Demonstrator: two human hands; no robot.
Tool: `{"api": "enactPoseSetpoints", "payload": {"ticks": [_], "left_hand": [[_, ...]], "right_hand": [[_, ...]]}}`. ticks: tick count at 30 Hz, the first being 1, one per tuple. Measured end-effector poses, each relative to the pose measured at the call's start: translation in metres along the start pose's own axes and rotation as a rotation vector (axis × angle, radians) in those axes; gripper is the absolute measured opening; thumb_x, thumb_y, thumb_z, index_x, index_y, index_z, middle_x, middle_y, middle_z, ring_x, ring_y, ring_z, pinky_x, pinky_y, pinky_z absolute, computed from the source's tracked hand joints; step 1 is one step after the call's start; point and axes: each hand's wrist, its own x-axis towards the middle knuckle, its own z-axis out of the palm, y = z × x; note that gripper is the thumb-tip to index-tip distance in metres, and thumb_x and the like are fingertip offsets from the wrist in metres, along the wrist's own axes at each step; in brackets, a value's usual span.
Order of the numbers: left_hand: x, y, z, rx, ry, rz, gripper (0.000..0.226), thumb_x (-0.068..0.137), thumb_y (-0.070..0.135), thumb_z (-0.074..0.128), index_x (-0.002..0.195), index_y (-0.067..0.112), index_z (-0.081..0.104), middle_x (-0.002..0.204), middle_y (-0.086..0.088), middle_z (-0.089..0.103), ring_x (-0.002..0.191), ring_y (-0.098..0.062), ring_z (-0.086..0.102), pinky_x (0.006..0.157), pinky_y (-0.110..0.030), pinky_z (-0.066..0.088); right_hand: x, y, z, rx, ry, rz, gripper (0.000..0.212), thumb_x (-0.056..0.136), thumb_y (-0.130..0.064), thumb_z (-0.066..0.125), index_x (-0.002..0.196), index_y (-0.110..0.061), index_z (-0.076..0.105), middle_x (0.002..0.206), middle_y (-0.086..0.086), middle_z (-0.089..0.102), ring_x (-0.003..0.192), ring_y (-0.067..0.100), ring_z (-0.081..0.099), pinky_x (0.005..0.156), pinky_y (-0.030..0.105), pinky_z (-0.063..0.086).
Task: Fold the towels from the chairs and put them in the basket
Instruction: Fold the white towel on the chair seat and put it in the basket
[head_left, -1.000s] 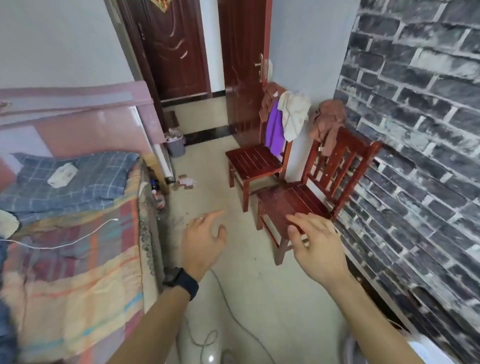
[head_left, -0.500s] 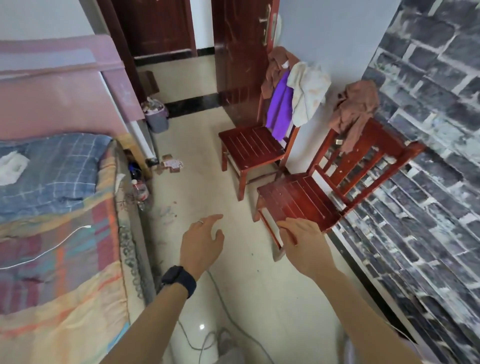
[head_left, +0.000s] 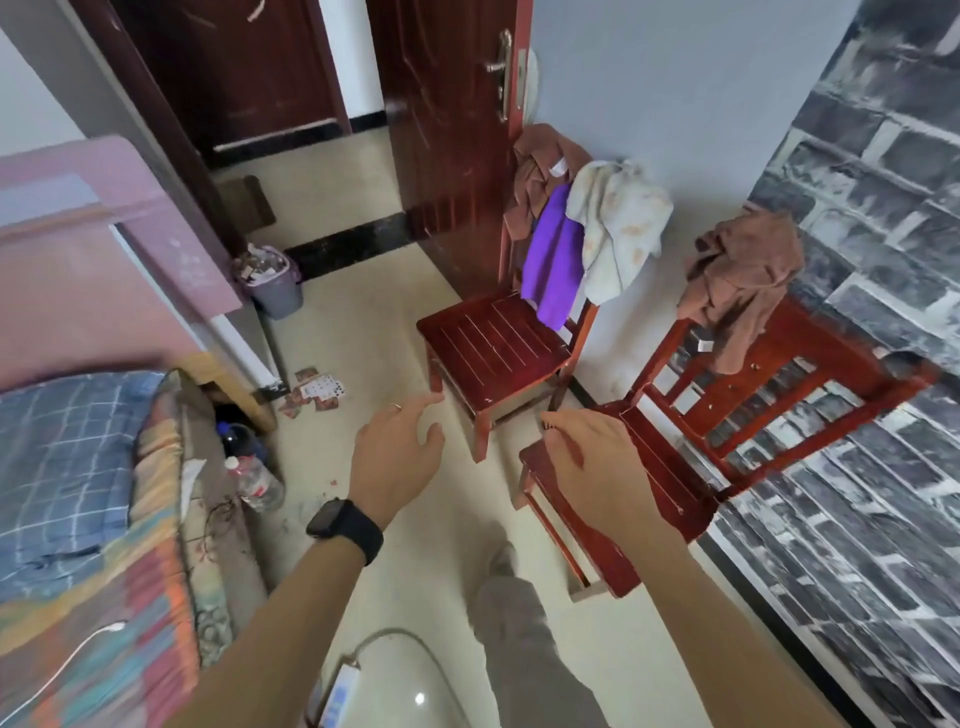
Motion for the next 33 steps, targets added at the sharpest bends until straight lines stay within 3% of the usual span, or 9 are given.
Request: {"api": "enactPoseSetpoints", "payload": {"ticks": [6,10,12,15,18,22,26,29,33], "left_hand": [[0.160,0.029,-0.010,-0.005,0.012,0.064,0.039,0.093,0.021,0.055,0.132,0.025,0.056,0.122,-0.003,0.064,0.111,-0.024,0.059,0.095,-0.042,0.048],[0.256,0.041,-0.009,0.022,-0.039,0.113,0.040,0.095,0.026,0.051,0.134,0.029,0.054,0.123,0.002,0.064,0.108,-0.017,0.059,0.085,-0.026,0.042],[0.298,0.052,-0.008,0.013,-0.053,0.143,0.040,0.095,0.027,0.052,0.135,0.028,0.054,0.127,0.005,0.063,0.113,-0.014,0.058,0.087,-0.021,0.040],[0.362,0.068,-0.001,-0.027,-0.085,0.204,0.040,0.094,0.026,0.056,0.134,0.027,0.056,0.129,0.004,0.062,0.120,-0.016,0.056,0.099,-0.032,0.046],[0.426,0.083,0.013,-0.036,-0.143,0.278,0.041,0.092,0.030,0.056,0.133,0.031,0.054,0.129,0.004,0.060,0.121,-0.018,0.053,0.099,-0.043,0.048],[0.519,0.107,0.040,-0.014,-0.179,0.434,0.040,0.090,0.026,0.058,0.131,0.027,0.056,0.131,0.005,0.058,0.120,-0.018,0.052,0.097,-0.038,0.048],[0.615,0.128,0.072,0.062,-0.242,0.643,0.047,0.087,0.030,0.054,0.133,0.021,0.056,0.136,-0.002,0.057,0.127,-0.025,0.050,0.104,-0.042,0.044],[0.673,0.144,0.094,0.153,-0.271,0.784,0.056,0.083,0.039,0.048,0.137,0.022,0.054,0.144,-0.010,0.052,0.135,-0.036,0.045,0.108,-0.051,0.040],[0.728,0.156,0.125,0.323,-0.341,0.931,0.066,0.083,0.047,0.055,0.146,0.031,0.045,0.156,-0.008,0.039,0.143,-0.041,0.032,0.108,-0.061,0.032]], "right_hand": [[0.138,0.018,-0.010,0.094,0.065,0.080,0.034,0.104,-0.037,0.044,0.131,-0.032,0.064,0.136,-0.014,0.060,0.132,0.015,0.045,0.115,0.034,0.031],[0.218,0.030,-0.022,0.126,0.110,0.132,0.036,0.103,-0.040,0.042,0.130,-0.031,0.064,0.132,-0.015,0.061,0.130,0.014,0.046,0.111,0.031,0.035],[0.252,0.038,-0.025,0.130,0.131,0.127,0.039,0.101,-0.044,0.039,0.129,-0.031,0.064,0.131,-0.015,0.062,0.129,0.014,0.049,0.112,0.034,0.035],[0.302,0.049,-0.033,0.127,0.170,0.175,0.036,0.101,-0.041,0.044,0.129,-0.029,0.064,0.132,-0.013,0.062,0.129,0.015,0.048,0.110,0.030,0.035],[0.344,0.060,-0.042,0.139,0.214,0.288,0.034,0.102,-0.035,0.049,0.134,-0.028,0.061,0.137,-0.013,0.057,0.132,0.016,0.042,0.104,0.024,0.031],[0.406,0.084,-0.046,0.108,0.290,0.416,0.039,0.101,-0.034,0.052,0.138,-0.026,0.057,0.142,-0.006,0.056,0.135,0.025,0.043,0.111,0.034,0.033],[0.469,0.099,-0.051,0.052,0.345,0.632,0.049,0.097,-0.038,0.057,0.144,-0.026,0.050,0.147,0.000,0.052,0.135,0.032,0.043,0.111,0.040,0.035],[0.513,0.107,-0.050,0.044,0.357,0.819,0.057,0.094,-0.049,0.056,0.147,-0.033,0.041,0.151,0.001,0.044,0.133,0.034,0.045,0.102,0.045,0.045],[0.557,0.116,-0.040,0.030,0.345,0.997,0.061,0.092,-0.055,0.053,0.148,-0.037,0.036,0.153,-0.001,0.034,0.132,0.031,0.046,0.091,0.044,0.050]]}}
